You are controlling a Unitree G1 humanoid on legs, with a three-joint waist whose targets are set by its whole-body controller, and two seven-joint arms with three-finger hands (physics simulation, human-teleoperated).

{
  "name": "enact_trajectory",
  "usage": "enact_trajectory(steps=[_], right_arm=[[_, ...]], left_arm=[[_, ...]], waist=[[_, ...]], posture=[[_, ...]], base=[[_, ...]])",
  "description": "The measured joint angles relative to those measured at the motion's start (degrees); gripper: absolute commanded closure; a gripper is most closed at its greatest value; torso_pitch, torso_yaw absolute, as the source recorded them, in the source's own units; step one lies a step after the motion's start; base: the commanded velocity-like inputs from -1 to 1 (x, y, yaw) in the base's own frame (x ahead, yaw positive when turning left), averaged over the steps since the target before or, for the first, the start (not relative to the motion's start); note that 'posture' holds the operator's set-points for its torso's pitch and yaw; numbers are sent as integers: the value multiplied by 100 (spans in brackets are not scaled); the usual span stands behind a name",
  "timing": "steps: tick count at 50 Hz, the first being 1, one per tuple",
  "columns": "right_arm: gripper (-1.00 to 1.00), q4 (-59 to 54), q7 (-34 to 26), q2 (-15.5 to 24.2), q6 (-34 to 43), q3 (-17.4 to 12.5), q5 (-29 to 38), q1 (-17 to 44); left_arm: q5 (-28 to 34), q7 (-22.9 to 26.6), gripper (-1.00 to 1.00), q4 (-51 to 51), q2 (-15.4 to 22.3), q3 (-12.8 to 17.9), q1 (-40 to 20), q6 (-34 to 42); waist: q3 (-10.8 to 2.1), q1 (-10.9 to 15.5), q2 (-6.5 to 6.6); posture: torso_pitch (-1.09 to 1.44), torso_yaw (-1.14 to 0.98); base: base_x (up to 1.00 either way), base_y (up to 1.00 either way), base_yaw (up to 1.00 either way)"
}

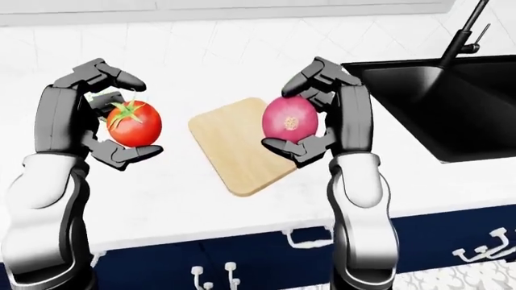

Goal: Place the avocado, onion, tomato and bell pepper on the cutting board.

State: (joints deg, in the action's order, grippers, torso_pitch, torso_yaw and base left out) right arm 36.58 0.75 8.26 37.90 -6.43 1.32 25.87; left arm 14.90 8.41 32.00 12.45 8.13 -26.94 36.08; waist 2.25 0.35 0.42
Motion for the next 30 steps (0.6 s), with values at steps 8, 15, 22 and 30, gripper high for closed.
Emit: enact_trajectory(steps=[8, 15, 22, 30], right_arm=[[100, -126, 3, -54, -53, 107, 64, 14], [100, -109, 72, -125, -5, -9, -109, 48], [100, -195, 244, -93, 89, 35, -351, 15], [100, 34, 248, 18, -216, 73, -260, 125]], left_arm=[[19, -88, 100, -7, 31, 121, -12, -148], [36, -131, 100, -230, -20, 48, 46, -151], [52, -143, 100, -221, -10, 100, 79, -148], [45, -185, 100, -25, 18, 112, -73, -350]], waist=[[-48, -63, 16], [-23, -8, -124], [7, 45, 186], [-8, 136, -284]], posture=[[0, 0], [0, 0], [0, 0], [0, 0]], base=[[0, 0, 3], [0, 0, 0], [20, -22, 0], [12, -13, 0]])
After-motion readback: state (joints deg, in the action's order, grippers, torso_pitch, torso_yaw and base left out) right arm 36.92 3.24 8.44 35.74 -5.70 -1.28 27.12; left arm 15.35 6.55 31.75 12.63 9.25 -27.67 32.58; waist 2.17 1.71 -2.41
